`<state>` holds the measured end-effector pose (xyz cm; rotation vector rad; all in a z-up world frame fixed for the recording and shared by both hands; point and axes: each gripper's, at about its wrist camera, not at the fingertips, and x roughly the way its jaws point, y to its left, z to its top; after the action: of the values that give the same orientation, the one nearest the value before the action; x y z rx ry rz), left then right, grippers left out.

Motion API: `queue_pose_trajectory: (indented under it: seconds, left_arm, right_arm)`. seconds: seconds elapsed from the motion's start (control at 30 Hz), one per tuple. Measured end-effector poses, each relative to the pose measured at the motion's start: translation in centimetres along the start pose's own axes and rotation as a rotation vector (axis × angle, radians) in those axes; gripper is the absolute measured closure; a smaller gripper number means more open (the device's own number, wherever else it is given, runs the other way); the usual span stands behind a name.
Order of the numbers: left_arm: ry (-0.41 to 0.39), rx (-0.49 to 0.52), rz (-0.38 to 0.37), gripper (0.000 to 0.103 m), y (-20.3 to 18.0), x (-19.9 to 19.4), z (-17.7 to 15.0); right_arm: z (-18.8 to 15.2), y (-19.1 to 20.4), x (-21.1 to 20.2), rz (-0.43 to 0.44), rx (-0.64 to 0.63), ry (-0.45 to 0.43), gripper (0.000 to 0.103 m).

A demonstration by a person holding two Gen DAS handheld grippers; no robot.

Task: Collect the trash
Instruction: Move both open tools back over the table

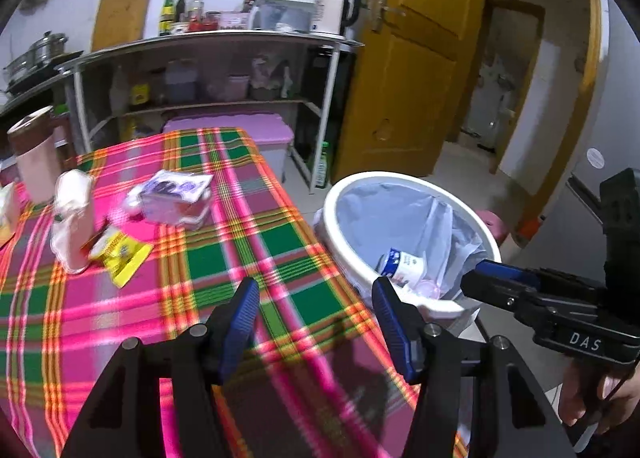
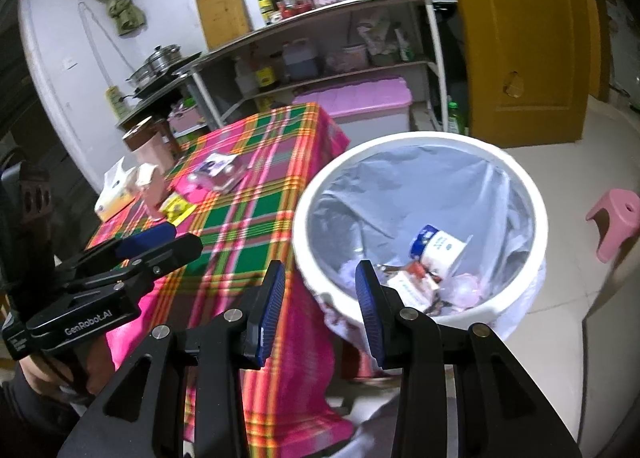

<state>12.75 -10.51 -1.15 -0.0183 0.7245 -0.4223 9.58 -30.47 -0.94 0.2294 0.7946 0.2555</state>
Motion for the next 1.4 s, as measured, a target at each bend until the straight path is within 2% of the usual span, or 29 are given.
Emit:
queue_pose_trajectory:
  seconds: [0.2,0.63,0.7,0.77,0.83,1.1,1.4]
  left_arm:
    - [0.005,-0.033,0.049,0.045,1.4,-1.6,-1.5]
    - [-0.013,-0.077,0.139,0.045,3.7,-5.5,-3.8]
    - [-0.016,-0.076,0.146,0.045,3.8,-6.1,-4.0]
    - [-0.023,-0.079,0.150,0.045,4.1,-6.8,-4.3]
    - [-0.028,-0.087,0.155,0.045,4.4,-7.3,-4.4]
    - [-0.042,-0.114,0.189,0.045,6.1,-8.1,-4.1]
    - [-0.032,-0.160,0.231,0.045,10.2,-6.2,-1.9]
  right_arm:
    - [-0.6,2.2,0.6,0.029,-0.042,0.024,0.065]
    - [-1.4,6.2,0.1,0.098,-0.128,0.019,0.065]
    - [-1.6,6.8,0.0,0.105,-0.142,0.021,0.063]
    - [-1.7,7.3,-0.1,0.114,-0.153,0.024,0.053]
    - [-1.8,7.9,-0.3,0.124,-0.168,0.020,0.051]
    - [-1.3,9.1,0.1,0.137,-0.226,0.004,0.048]
    - [1.4,10.0,4.4,0.151,-0.281,0.042,0.047]
